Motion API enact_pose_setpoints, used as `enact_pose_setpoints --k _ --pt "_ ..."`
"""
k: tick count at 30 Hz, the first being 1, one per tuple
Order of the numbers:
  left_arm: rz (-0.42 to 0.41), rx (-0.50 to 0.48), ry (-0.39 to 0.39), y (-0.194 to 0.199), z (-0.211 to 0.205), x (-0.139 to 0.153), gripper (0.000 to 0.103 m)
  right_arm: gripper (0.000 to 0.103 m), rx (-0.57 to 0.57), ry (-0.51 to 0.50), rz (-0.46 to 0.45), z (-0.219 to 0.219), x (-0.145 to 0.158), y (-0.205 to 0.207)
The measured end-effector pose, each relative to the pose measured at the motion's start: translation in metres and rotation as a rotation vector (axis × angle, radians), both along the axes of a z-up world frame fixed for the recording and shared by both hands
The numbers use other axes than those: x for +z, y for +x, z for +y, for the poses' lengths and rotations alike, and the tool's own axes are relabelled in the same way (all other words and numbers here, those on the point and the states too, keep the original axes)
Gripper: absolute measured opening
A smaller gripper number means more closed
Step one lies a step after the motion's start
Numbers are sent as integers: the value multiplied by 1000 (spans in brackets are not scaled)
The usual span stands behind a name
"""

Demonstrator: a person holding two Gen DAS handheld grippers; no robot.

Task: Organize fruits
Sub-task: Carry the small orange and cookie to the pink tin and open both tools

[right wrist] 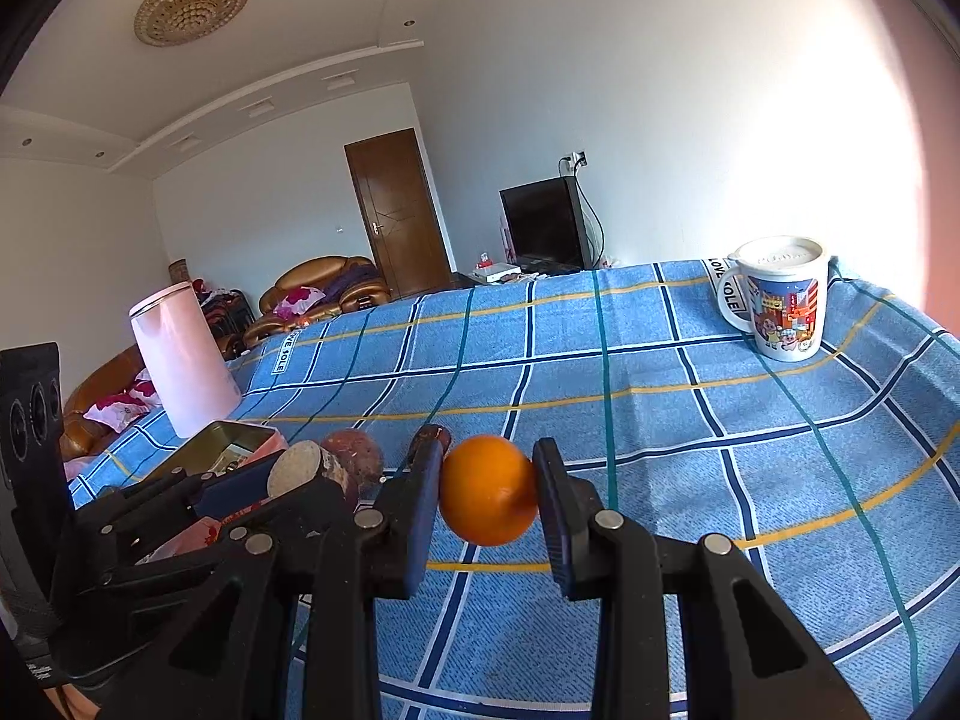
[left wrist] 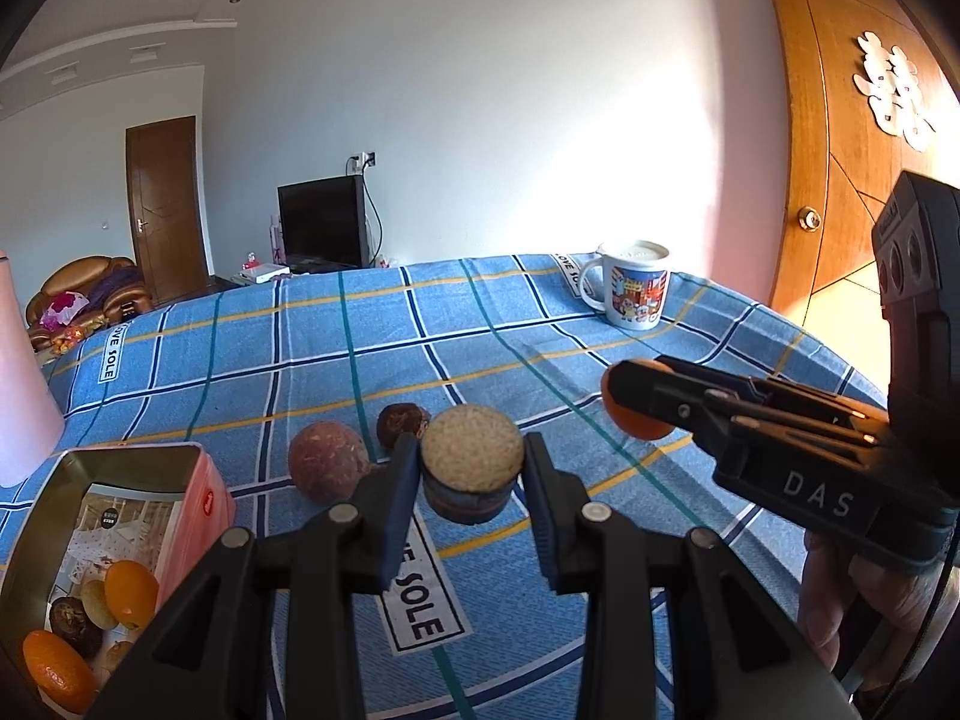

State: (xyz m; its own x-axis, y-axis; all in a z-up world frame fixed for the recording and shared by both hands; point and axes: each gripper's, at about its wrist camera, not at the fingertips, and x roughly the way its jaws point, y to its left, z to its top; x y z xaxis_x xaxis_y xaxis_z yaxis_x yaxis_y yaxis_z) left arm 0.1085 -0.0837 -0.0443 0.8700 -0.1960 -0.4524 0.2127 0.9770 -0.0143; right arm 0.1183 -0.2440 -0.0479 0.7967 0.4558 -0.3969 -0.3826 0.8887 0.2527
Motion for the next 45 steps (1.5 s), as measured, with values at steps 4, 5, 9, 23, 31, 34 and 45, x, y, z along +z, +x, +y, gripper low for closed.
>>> enact_pose_setpoints --k 4,5,9,23,31,34,45 --pt "-19 5 2 -4 0 1 36 33 -1 -2 -8 0 0 -1" --pt "-22 7 5 -5 0 1 36 33 -2 -4 -12 0 1 -2" --pt "-39 18 0 -12 5 3 36 33 -4 -28 -33 5 3 -6" --pt "-73 114 -16 -39 65 16 36 33 123 -40 -18 55 6 -18" --pt "-90 194 -33 -54 106 28 36 33 223 -47 -22 99 14 -27" --pt "-93 220 -38 -61 120 31 36 33 256 -54 -28 114 17 -31" --pt "-45 371 -38 -73 187 25 36 33 381 -84 -31 174 18 -41"
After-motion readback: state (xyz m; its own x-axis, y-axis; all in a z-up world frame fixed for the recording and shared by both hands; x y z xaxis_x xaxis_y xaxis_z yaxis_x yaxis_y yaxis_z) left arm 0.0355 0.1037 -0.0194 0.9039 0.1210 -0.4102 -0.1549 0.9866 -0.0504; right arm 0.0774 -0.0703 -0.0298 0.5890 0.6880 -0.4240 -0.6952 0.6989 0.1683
